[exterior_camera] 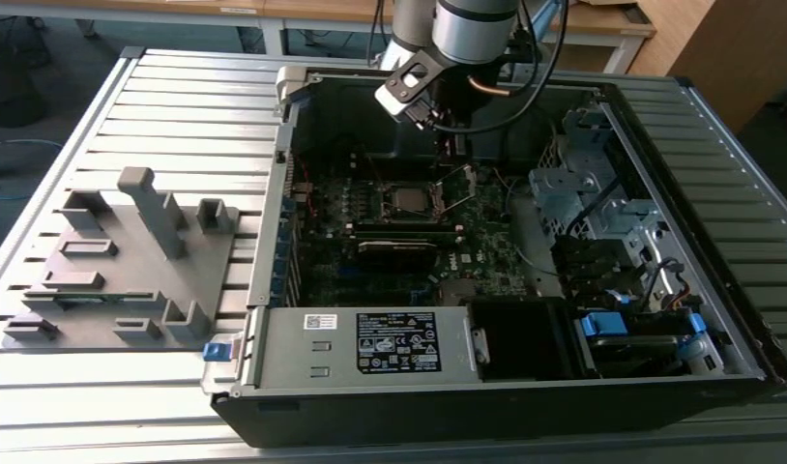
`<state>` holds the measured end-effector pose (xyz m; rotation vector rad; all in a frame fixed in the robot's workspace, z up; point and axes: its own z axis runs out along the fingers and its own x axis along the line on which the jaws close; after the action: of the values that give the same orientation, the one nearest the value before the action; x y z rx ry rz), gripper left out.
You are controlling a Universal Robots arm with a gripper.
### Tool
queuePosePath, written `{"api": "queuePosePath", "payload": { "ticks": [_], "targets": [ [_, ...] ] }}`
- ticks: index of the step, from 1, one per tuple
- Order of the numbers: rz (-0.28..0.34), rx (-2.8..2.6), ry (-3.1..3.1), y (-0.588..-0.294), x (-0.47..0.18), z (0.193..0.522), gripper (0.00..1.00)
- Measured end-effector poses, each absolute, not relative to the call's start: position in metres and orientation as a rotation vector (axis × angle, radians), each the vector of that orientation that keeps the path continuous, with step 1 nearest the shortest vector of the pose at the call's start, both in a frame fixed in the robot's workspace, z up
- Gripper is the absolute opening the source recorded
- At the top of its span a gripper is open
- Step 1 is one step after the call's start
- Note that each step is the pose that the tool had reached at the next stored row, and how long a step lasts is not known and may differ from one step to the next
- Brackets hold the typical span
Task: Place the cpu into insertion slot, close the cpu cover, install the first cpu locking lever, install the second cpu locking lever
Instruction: 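Close the cpu cover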
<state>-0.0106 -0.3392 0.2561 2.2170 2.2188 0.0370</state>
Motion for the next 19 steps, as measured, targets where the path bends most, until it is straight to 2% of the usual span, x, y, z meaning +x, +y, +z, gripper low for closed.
{"api": "queuePosePath", "payload": {
  "ticks": [19],
  "targets": [
    [0.037, 2.217, 2.219, -0.3392, -0.0023, 0.2562, 0.1]
  ]
}}
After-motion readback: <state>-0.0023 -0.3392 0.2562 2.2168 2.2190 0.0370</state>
